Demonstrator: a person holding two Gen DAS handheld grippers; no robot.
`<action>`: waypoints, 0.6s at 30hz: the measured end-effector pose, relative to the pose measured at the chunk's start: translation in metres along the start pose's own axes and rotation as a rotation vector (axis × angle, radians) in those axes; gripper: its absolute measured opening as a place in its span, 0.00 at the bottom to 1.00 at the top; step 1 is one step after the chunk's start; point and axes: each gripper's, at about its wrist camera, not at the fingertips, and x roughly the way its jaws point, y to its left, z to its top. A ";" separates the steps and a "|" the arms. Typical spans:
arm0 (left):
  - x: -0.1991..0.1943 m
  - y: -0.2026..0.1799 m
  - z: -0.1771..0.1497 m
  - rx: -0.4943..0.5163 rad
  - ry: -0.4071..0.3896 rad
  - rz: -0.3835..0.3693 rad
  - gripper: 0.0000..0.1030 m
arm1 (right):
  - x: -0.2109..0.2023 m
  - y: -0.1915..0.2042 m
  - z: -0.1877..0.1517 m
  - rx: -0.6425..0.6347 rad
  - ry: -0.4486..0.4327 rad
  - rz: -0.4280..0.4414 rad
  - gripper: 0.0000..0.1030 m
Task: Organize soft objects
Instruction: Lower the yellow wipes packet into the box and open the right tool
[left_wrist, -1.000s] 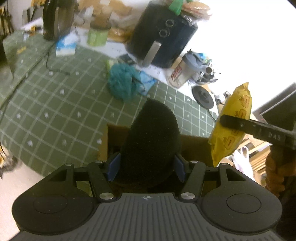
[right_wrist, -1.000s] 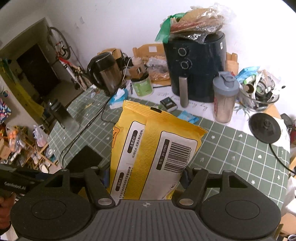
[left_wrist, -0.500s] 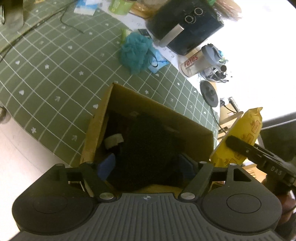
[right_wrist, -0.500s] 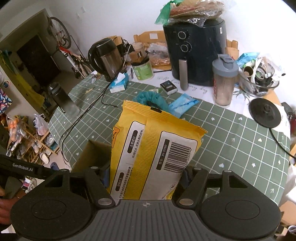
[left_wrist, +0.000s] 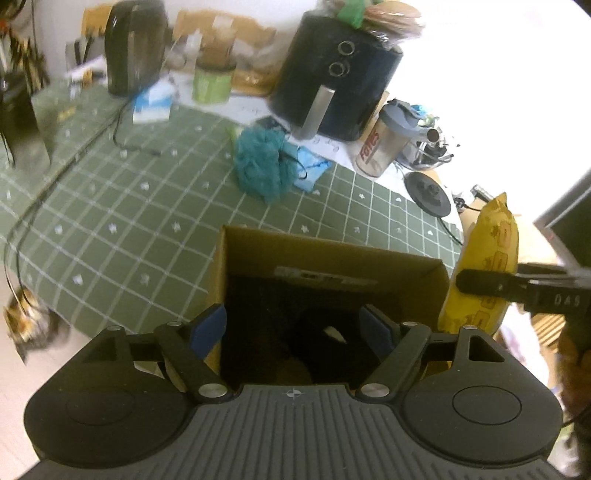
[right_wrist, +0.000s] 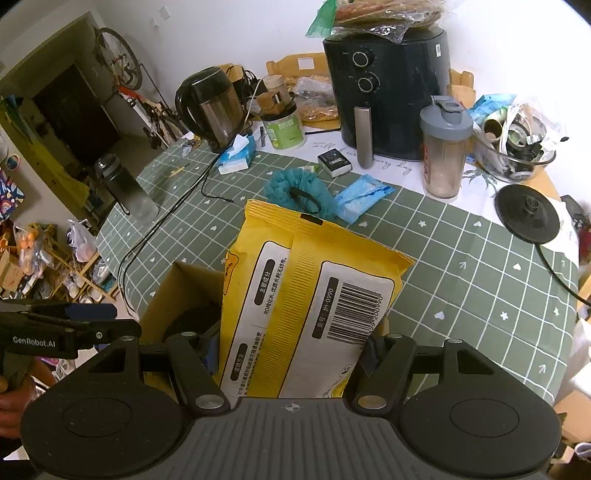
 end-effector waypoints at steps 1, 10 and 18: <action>-0.001 -0.002 -0.001 0.015 -0.014 0.011 0.77 | 0.000 0.000 -0.001 -0.004 0.003 0.000 0.68; -0.010 -0.006 -0.012 0.057 -0.115 0.062 0.77 | 0.016 0.009 0.006 -0.049 0.113 0.022 0.70; -0.021 -0.017 -0.024 0.158 -0.230 0.124 0.77 | 0.027 0.016 0.004 -0.019 0.158 0.087 0.94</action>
